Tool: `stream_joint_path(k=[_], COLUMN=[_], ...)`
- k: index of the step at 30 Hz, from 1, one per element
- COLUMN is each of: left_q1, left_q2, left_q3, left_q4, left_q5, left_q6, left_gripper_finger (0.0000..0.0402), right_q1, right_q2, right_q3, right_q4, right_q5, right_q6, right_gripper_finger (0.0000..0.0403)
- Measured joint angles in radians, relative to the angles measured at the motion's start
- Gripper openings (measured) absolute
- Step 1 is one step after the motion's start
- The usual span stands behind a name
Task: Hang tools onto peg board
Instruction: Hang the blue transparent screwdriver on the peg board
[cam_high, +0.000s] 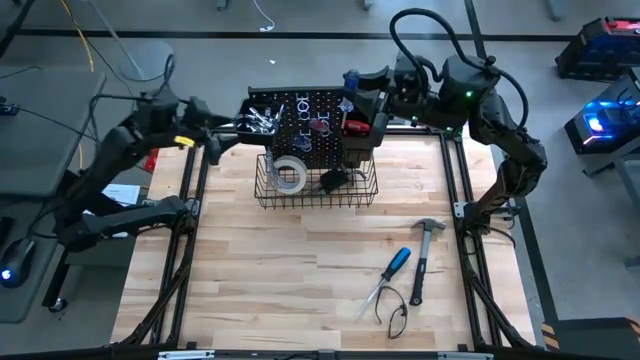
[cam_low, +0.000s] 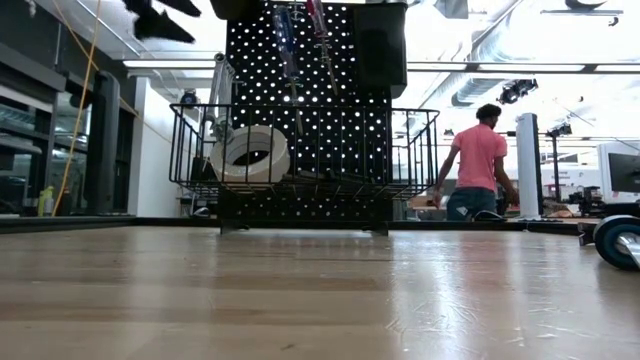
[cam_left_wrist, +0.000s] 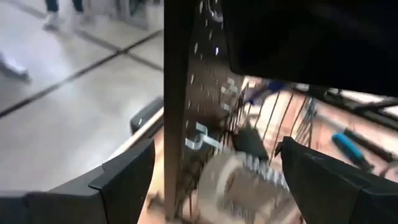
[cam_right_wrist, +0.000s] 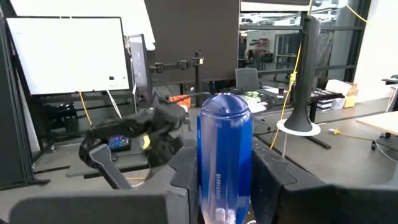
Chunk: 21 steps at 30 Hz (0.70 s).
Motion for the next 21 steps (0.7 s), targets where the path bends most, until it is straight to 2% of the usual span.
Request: stream_joint_path(k=[3, 6, 11, 15, 21], left_q1=[0.002, 0.002, 0.021, 0.06, 0.145], left_q2=[-0.002, 0.014, 0.066, 0.123, 0.221], left_q3=[-0.085, -0.141, -0.164, -0.164, -0.164], left_q4=[0.157, 0.265, 0.314, 0.389, 0.471], left_q5=[0.045, 0.049, 0.055, 0.101, 0.293], left_q6=[0.001, 0.036, 0.129, 0.165, 0.154], left_gripper_finger=[0.0324, 0.0324, 0.0323, 0.0323, 0.0323], right_q1=[0.0, 0.0, 0.0, 0.001, 0.002], right_q2=[0.0, 0.0, 0.0, 0.0, 0.0], right_q3=[0.0, 0.0, 0.0, 0.0, 0.0], right_q4=[0.0, 0.0, 0.0, 0.0, 0.0], right_q5=[-0.008, -0.01, -0.011, -0.012, -0.058], right_q6=[0.018, 0.019, 0.037, 0.037, 0.037], right_gripper_finger=[0.008, 0.008, 0.008, 0.008, 0.008])
